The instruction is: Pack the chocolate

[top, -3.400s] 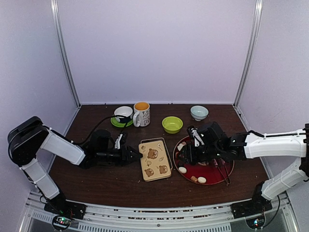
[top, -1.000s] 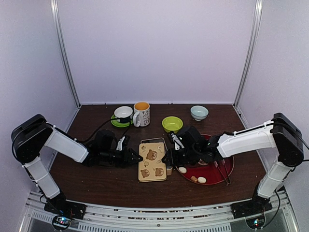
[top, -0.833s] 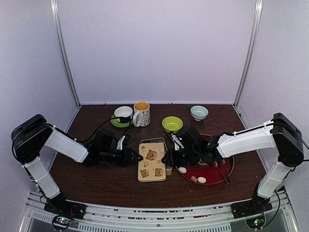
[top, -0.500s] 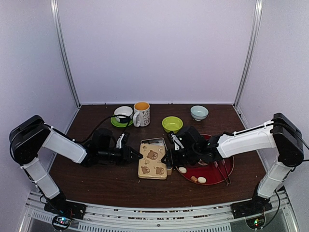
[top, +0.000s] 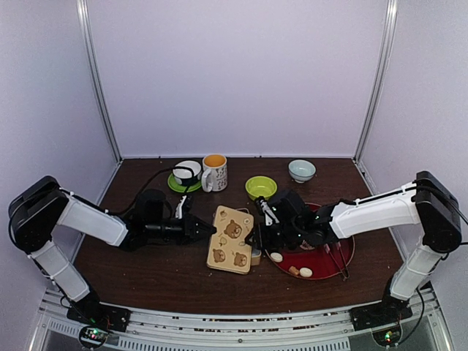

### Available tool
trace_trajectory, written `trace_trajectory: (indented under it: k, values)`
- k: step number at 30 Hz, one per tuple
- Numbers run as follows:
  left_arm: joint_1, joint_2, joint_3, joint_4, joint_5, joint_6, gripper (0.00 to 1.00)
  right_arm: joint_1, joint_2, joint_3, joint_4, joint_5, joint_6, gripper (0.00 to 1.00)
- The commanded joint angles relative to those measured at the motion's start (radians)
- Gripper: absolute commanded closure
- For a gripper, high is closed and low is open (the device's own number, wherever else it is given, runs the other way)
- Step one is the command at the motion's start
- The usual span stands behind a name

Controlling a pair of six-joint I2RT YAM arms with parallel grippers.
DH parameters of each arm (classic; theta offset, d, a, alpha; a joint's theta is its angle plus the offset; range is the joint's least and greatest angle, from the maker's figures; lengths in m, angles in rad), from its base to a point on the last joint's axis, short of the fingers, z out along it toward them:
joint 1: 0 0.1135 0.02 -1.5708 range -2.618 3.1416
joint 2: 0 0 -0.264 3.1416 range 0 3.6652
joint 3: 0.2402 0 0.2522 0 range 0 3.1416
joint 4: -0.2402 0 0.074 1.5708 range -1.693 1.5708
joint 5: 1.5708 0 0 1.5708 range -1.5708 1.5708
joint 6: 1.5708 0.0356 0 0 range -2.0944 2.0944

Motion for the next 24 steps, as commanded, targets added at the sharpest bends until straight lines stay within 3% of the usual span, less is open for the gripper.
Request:
trace_trajectory:
  k: [1, 8, 14, 24]
  values:
    - [-0.007, -0.05, 0.02, 0.063, 0.073, -0.006, 0.91, 0.007, -0.047, -0.007, 0.032, 0.039, -0.001, 0.76]
    - [-0.007, -0.131, 0.046, 0.008, 0.087, -0.007, 1.0, 0.007, -0.142, -0.046, 0.053, 0.095, -0.02, 0.73]
    - [-0.006, -0.213, 0.073, -0.018, 0.111, -0.028, 1.0, 0.007, -0.23, -0.092, 0.098, 0.143, -0.034, 0.73]
    - [-0.004, -0.418, 0.242, -0.597, -0.05, 0.248, 1.0, 0.007, -0.28, -0.124, 0.108, 0.189, -0.057, 0.73]
